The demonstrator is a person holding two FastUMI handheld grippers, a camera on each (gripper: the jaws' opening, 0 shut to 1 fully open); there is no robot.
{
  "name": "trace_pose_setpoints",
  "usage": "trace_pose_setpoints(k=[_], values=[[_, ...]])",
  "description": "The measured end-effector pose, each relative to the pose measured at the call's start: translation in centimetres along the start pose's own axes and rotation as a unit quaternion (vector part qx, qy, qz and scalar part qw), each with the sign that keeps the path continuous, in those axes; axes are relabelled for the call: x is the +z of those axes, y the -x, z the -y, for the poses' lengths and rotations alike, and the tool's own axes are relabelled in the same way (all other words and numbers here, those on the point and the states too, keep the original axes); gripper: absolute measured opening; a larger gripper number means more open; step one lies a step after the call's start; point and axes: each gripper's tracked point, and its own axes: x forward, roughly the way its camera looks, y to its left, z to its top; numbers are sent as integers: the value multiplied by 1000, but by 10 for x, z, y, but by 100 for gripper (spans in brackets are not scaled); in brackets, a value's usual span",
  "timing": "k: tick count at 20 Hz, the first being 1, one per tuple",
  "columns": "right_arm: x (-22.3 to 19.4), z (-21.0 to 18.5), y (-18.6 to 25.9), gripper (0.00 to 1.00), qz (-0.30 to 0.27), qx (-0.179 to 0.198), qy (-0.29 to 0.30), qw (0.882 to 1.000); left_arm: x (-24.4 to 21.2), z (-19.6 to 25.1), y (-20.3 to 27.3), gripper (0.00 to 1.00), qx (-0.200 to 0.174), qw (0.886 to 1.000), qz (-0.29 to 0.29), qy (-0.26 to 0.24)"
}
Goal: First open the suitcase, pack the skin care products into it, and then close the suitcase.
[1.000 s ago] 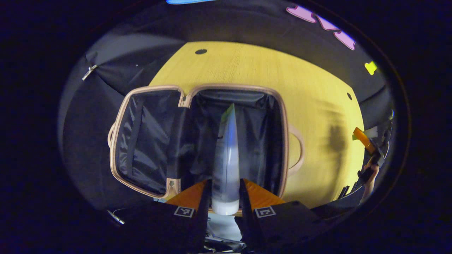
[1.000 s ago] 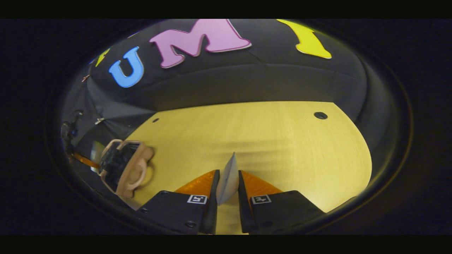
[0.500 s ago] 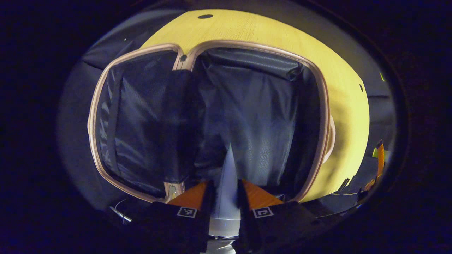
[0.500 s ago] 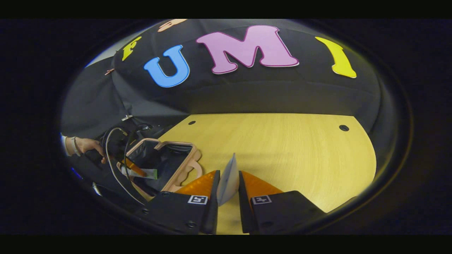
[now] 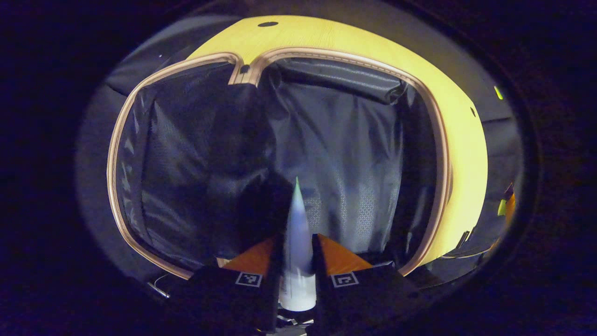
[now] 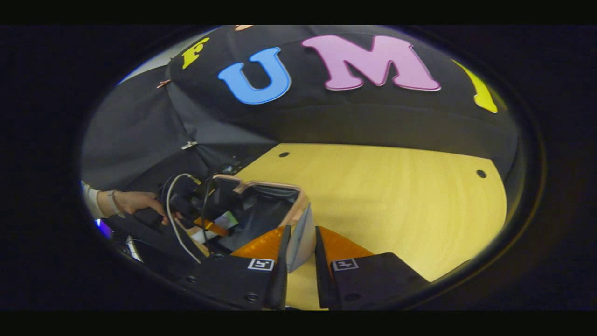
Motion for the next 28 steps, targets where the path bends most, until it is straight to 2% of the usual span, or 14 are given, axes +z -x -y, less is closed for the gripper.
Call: trace_pose_setpoints(k=[1, 5, 8, 9, 10, 12, 17, 18, 19, 21, 23, 25, 26, 28], values=[[-4, -14, -10, 23, -14, 16, -14, 1000, 4, 2, 0, 39, -11, 1000, 10, -4], [-41, -53, -56, 22, -93, 39, -10, 995, 0, -8, -8, 39, -8, 1000, -1, -8], [-64, -57, -79, 39, -151, 33, -13, 988, -2, -4, -3, 45, -14, 1000, -4, -10], [-70, -60, -84, 39, -166, 34, -15, 985, 1, -2, 5, 46, -18, 1000, 6, -18], [-78, -65, -87, 30, -179, 34, -18, 983, 2, -2, 9, 58, -16, 999, 18, -27], [-94, -72, -95, 30, -208, 34, -32, 977, 6, -8, 30, 78, -6, 997, 49, -55], [-142, -74, -115, 30, -311, -2, -58, 949, 7, -43, 97, 80, -19, 989, 139, -42], [-147, -80, -117, 39, -326, -2, -65, 943, 8, -64, 108, 81, -4, 987, 157, -38], [-148, -82, -119, 26, -332, -8, -70, 941, 7, -85, 115, 81, 13, 985, 169, -33], [-149, -92, -125, 32, -328, -11, -87, 941, 2, -131, 118, 82, 41, 983, 181, -12], [-148, -103, -126, 74, -319, -1, -96, 943, -7, -167, 120, 82, 52, 982, 180, 31], [-142, -112, -123, 89, -310, 7, -88, 947, -11, -197, 124, 82, 50, 978, 187, 74], [-136, -115, -121, 84, -295, 10, -82, 952, -9, -214, 125, 82, 53, 975, 195, 90], [-116, -127, -115, 100, -254, 31, -65, 964, -3, -249, 125, 82, 71, 968, 208, 117]])
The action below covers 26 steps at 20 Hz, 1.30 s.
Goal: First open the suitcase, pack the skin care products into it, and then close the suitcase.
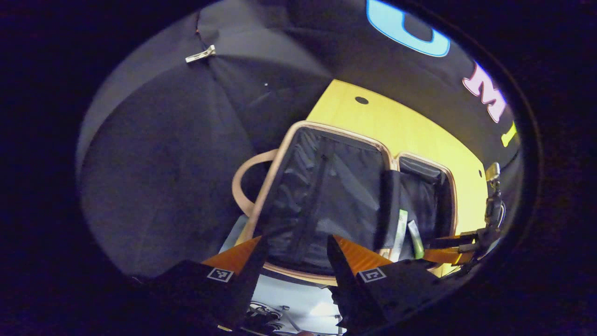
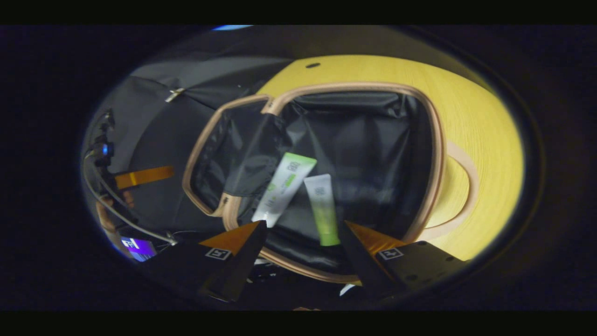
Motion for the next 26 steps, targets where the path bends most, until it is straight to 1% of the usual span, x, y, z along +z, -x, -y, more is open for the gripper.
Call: trace_pose_setpoints(k=[1, 2, 3, 4, 5, 7, 8, 10, 11, 12, 13, 15, 16, 17, 18, 19, 20, 21, 22, 23, 25, 26], values=[[8, -6, 11, 89, 21, 9, 15, 1000, 8, -15, -2, 82, 8, 1000, 9, 11], [14, -10, 23, 98, 41, 13, 30, 999, 15, -25, -3, 82, 13, 999, 15, 28], [23, -13, 36, 98, 64, 16, 47, 997, 26, -30, -4, 82, 8, 998, 21, 52], [30, -15, 48, 97, 85, 16, 67, 994, 37, -34, -7, 79, 4, 997, 31, 70], [34, -14, 59, 97, 98, 15, 83, 992, 54, -46, -11, 84, 6, 995, 43, 87], [41, -12, 79, 97, 123, 9, 99, 987, 77, -74, -21, 84, 23, 993, 54, 100], [42, -10, 87, 98, 130, 10, 95, 987, 82, -82, -30, 84, 27, 993, 53, 102], [43, 1, 96, 97, 139, 5, 75, 987, 89, -94, -55, 83, 37, 994, 28, 98], [41, 10, 96, 97, 140, -3, 67, 988, 89, -97, -71, 84, 34, 995, 8, 98], [37, 24, 96, 97, 136, -19, 58, 989, 88, -96, -87, 83, 22, 994, -12, 105], [32, 33, 98, 98, 131, -29, 49, 990, 80, -96, -100, 84, 20, 993, -44, 112], [27, 44, 105, 98, 134, -37, 34, 990, 64, -107, -122, 83, 42, 990, -88, 101], [22, 50, 107, 98, 131, -42, 29, 990, 56, -112, -132, 78, 58, 988, -107, 93], [16, 57, 109, 97, 130, -50, 26, 990, 50, -112, -140, 82, 69, 986, -121, 90], [11, 63, 112, 97, 129, -57, 22, 990, 48, -109, -151, 82, 67, 985, -129, 92], [7, 66, 116, 97, 131, -62, 16, 989, 45, -104, -161, 82, 55, 984, -140, 96], [4, 68, 119, 97, 132, -63, 10, 989, 41, -93, -166, 62, 28, 983, -149, 107], [0, 69, 124, 97, 134, -63, 4, 989, 40, -89, -157, 42, 31, 983, -150, 103], [-2, 70, 127, 97, 136, -64, 2, 989, 37, -89, -158, 21, 30, 985, -144, 85], [-2, 71, 129, 98, 140, -65, 3, 988, 44, -87, -154, 20, 21, 988, -130, 74], [0, 70, 136, 97, 153, -69, 8, 986, 66, -77, -140, 17, -9, 993, -96, 73], [1, 70, 138, 97, 160, -68, 11, 985, 76, -73, -130, 14, -20, 995, -79, 63]])
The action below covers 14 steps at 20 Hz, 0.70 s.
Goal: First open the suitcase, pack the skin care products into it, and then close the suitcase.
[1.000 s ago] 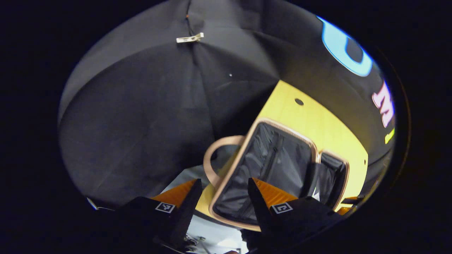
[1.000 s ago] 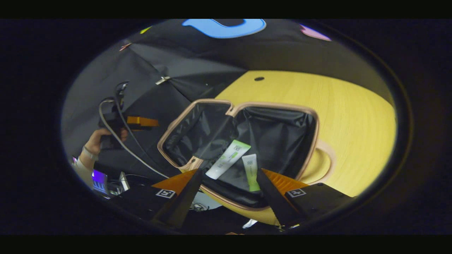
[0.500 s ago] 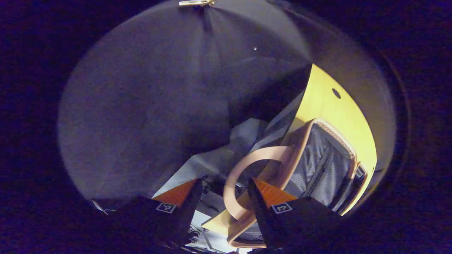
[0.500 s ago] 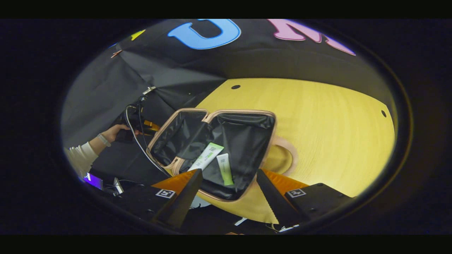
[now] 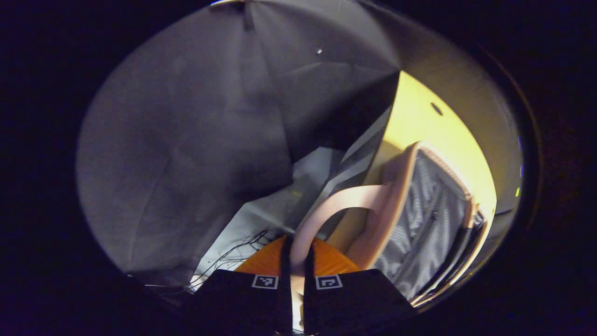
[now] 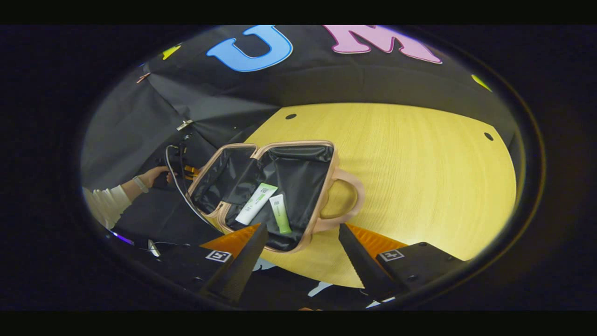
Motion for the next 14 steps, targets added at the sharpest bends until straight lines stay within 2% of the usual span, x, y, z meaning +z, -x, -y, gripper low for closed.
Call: trace_pose_setpoints(k=[4, 8, 9, 10, 12, 14], values=[[11, -7, 10, 97, 37, 21, 18, 999, 24, 39, 68, 11, -17, 993, 88, -74], [19, -12, 35, 97, 62, 44, 37, 996, 38, 88, 159, 9, -31, 975, 162, -148], [21, -12, 42, 97, 72, 48, 43, 995, 39, 115, 190, 9, -48, 969, 178, -162], [23, -11, 50, 98, 83, 52, 44, 994, 33, 164, 243, 9, -77, 958, 201, -187], [23, -9, 61, 98, 96, 57, 39, 993, 14, 215, 273, 9, -111, 944, 221, -220], [22, -1, 73, 97, 104, 59, 37, 992, -13, 284, 281, 9, -156, 927, 231, -251]])
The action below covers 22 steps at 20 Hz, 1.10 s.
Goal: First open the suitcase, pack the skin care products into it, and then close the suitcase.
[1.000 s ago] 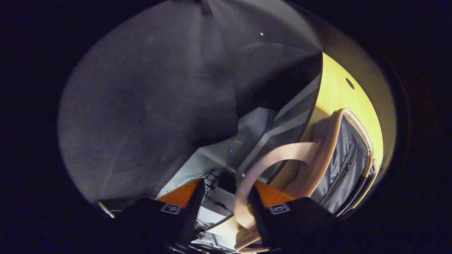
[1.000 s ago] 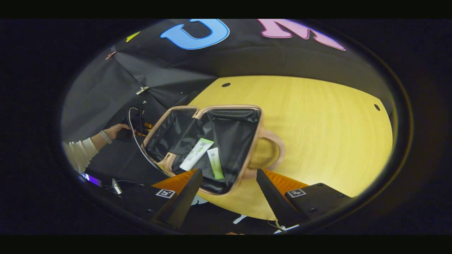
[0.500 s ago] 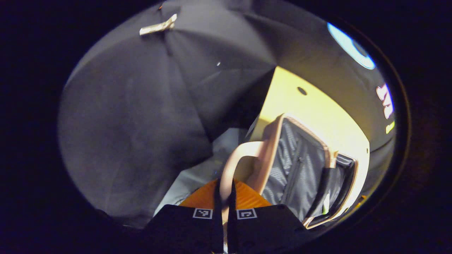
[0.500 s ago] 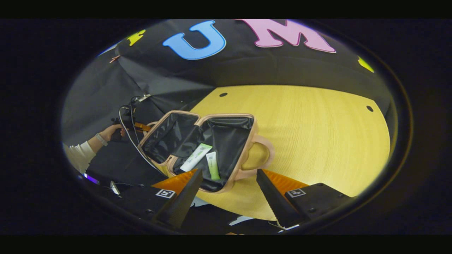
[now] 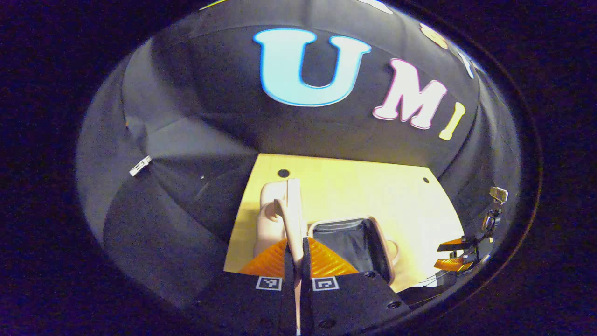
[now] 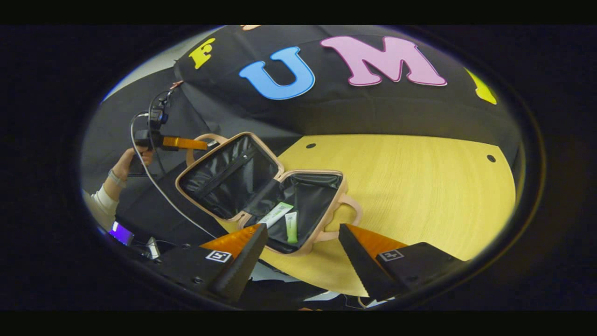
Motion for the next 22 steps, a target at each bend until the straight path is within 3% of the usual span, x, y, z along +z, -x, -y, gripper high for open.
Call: trace_pose_setpoints(k=[3, 5, 9, 13, 16, 18, 20, 22], values=[[1, 19, 22, 97, 13, -10, -6, 1000, 2, 98, -21, 9, -92, 996, -6, 7], [3, 36, 42, 97, 23, -20, -20, 999, -9, 148, -44, 9, -132, 991, -27, 16], [0, 75, 87, 97, 40, -55, -46, 997, -60, 230, -101, 10, -165, 982, -91, 18], [-13, 110, 131, 97, 57, -95, -59, 992, -135, 261, -162, 12, -135, 973, -189, -7], [-22, 130, 157, 97, 67, -112, -69, 989, -154, 265, -172, 14, -111, 968, -225, -16], [-28, 140, 172, 97, 68, -122, -52, 989, -158, 263, -165, 25, -85, 967, -237, -26], [-30, 145, 184, 97, 69, -123, -23, 990, -144, 266, -156, 41, -68, 977, -197, -46], [-27, 149, 196, 97, 70, -115, 5, 991, -121, 279, -134, 65, -53, 987, -146, -41]])
